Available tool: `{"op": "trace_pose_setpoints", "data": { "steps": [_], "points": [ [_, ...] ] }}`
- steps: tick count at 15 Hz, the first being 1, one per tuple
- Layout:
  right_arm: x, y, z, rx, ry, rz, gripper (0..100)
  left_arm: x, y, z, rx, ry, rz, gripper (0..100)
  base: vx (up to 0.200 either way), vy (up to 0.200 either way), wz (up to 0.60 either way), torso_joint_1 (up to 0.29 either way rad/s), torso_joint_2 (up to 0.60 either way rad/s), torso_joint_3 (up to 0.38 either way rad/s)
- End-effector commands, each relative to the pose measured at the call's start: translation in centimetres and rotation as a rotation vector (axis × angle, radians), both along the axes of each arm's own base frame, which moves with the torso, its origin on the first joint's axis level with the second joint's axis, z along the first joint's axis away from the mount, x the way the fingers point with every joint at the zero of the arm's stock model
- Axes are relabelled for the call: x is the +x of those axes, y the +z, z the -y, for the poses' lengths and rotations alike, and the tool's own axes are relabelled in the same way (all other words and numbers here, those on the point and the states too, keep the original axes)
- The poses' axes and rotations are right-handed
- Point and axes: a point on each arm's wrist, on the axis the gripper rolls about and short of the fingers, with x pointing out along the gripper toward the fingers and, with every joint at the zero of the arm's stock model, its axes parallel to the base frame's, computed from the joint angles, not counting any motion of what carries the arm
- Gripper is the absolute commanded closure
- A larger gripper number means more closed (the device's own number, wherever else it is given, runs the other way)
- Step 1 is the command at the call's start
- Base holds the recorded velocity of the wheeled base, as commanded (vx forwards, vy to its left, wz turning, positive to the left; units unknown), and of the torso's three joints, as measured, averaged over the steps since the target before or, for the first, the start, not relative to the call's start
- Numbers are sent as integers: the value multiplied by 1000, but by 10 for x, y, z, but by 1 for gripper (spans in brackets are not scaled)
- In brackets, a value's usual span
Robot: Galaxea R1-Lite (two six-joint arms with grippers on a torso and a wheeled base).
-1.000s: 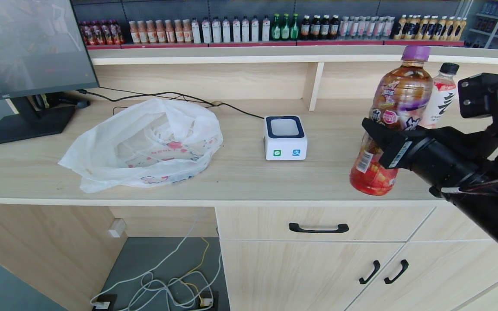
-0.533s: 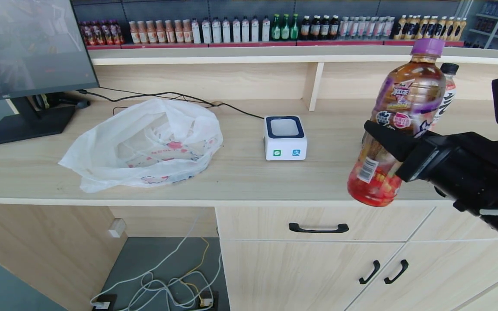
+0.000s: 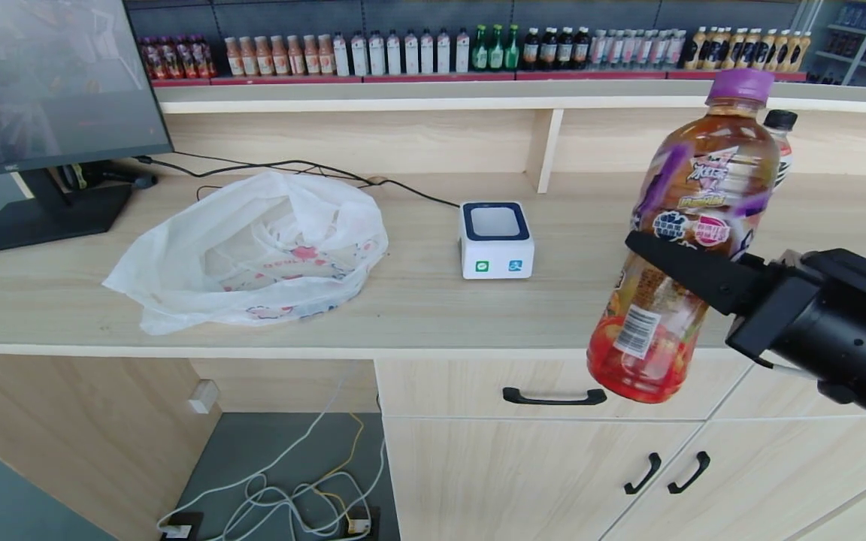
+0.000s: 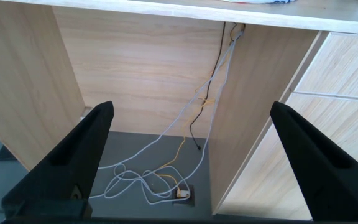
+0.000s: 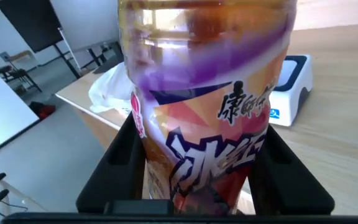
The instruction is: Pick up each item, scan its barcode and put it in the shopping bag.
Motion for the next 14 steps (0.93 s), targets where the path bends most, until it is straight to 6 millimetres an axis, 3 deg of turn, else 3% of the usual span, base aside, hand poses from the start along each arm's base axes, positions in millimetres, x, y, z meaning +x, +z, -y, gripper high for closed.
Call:
{"op": "trace_pose_setpoints", "data": {
  "steps": [1, 4, 6, 8, 14],
  "points": [
    [1, 6, -1, 59, 36, -26, 100, 0, 0, 0, 0, 1, 0, 0, 0, 0, 0, 0, 0, 0],
    [0, 19, -6, 126, 96, -29, 100, 0, 0, 0, 0, 1, 0, 0, 0, 0, 0, 0, 0, 0],
    [-3, 39, -24, 207, 205, -32, 100, 0, 0, 0, 0, -1, 0, 0, 0, 0, 0, 0, 0, 0],
    [-5, 41, -34, 217, 255, -40, 100, 0, 0, 0, 0, 1, 0, 0, 0, 0, 0, 0, 0, 0],
    [-10, 50, -39, 228, 437, -57, 100, 0, 0, 0, 0, 1, 0, 0, 0, 0, 0, 0, 0, 0]
  ]
}}
